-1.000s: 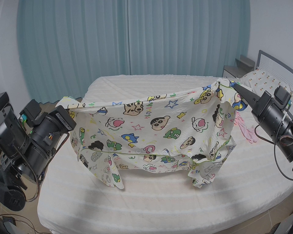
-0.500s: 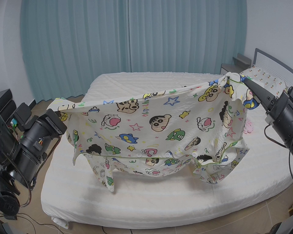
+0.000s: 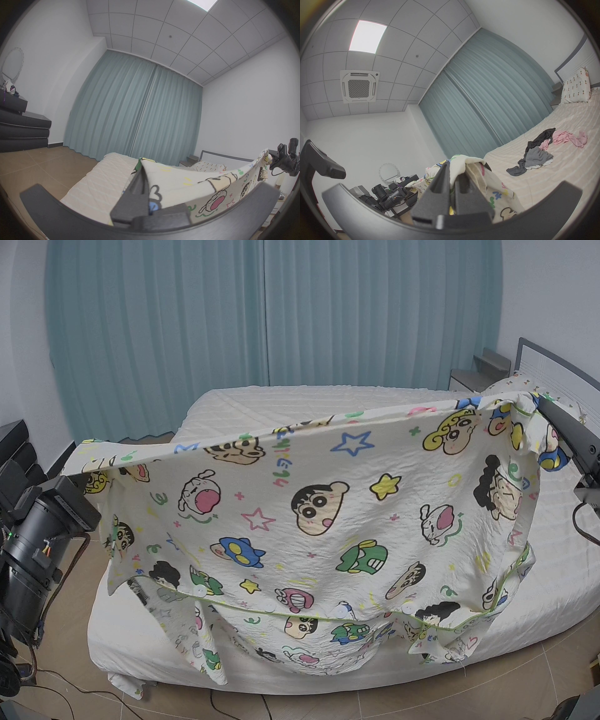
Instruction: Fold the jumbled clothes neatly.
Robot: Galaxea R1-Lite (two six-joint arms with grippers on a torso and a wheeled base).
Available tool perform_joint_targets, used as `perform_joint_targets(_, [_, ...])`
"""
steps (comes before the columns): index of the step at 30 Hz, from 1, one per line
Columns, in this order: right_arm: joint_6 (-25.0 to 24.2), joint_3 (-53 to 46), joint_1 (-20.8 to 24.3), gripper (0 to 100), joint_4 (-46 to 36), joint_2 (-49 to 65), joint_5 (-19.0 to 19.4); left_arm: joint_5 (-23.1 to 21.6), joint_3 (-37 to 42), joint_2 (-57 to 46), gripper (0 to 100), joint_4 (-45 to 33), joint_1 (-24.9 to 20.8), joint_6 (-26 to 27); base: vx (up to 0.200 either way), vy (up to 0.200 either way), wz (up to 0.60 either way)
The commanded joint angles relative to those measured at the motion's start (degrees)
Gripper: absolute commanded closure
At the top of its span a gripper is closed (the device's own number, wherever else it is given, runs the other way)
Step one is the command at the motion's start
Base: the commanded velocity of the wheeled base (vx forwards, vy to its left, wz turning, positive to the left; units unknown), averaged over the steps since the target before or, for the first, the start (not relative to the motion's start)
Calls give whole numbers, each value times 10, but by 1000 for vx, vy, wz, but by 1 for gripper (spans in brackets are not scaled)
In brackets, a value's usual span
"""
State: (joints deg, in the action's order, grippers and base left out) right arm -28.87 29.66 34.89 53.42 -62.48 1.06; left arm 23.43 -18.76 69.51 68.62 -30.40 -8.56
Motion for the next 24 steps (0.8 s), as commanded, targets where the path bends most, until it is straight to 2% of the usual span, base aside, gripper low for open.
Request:
perform_joint_targets(1, [0,4,4,100,-2,22,2,0,2,-22,100,-1,0,1,0,0,0])
perform_joint_targets(12, [0,24,5,100,-12,33,18,-1,5,-45,100,-2,0,1,0,0,0])
perform_joint_targets(19, [-1,30,5,100,-60,61,55,-2,6,-65,100,-2,-1,2,0,0,0])
perform_joint_targets(24, [-1,80,4,100,-94,57,55,-7,0,-76,100,-2,-1,23,0,0,0])
